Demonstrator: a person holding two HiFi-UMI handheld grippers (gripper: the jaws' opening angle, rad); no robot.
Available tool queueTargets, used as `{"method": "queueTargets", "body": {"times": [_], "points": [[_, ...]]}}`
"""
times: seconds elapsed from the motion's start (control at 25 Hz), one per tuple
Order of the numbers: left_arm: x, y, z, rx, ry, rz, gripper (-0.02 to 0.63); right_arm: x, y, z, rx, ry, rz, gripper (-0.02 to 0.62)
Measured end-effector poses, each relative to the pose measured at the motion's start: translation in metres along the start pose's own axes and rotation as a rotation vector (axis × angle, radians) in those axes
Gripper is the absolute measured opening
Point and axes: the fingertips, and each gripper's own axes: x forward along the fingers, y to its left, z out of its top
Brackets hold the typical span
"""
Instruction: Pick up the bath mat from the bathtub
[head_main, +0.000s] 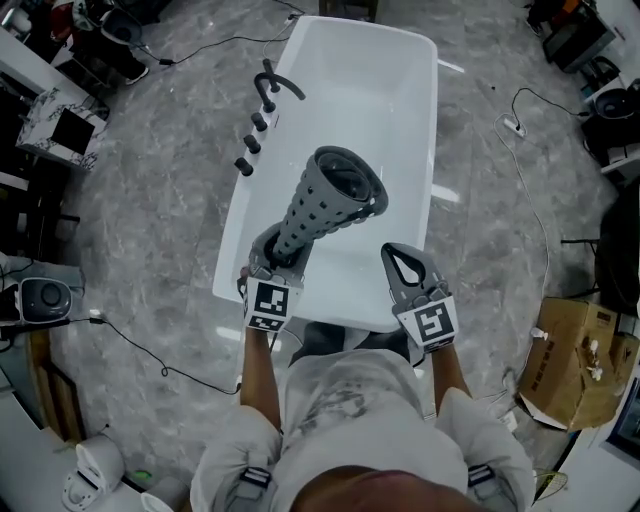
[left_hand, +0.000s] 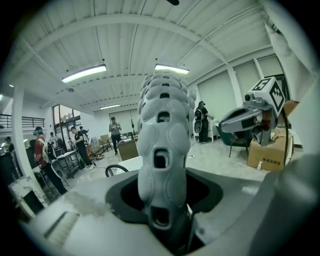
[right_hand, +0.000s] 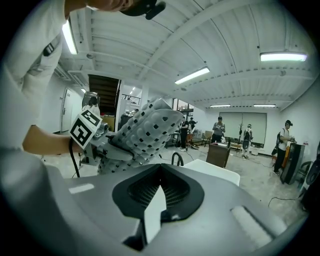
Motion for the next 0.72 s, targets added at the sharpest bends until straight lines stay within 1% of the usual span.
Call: {"method": "queueTargets", "body": {"times": [0.12,0.36,0.52,0.72], "points": [[-0.015,0.001,0.008,-0.017,-0.030,-0.003,0.189,-0.005,0.006,0.008,-0.011,-0.022,-0.015,0.003],[-0.048,0.001,0.015,-0.045,-0.081,-0.024,0.190,-0.012,0.028,0.021,-0.011,-0.032,-0.035,0.002],[-0.065,-0.003,0.018,-0.051,-0.100,-0.038,0.189,-0.015,0.040,0.024,-0.024,-0.026,-0.036,0.002],[-0.083,-0.005,0.024,-0.059,-0.126,-0.052,0.190,-0.017,0.054,0.035,-0.031,-0.044,-0.040,0.002]]}}
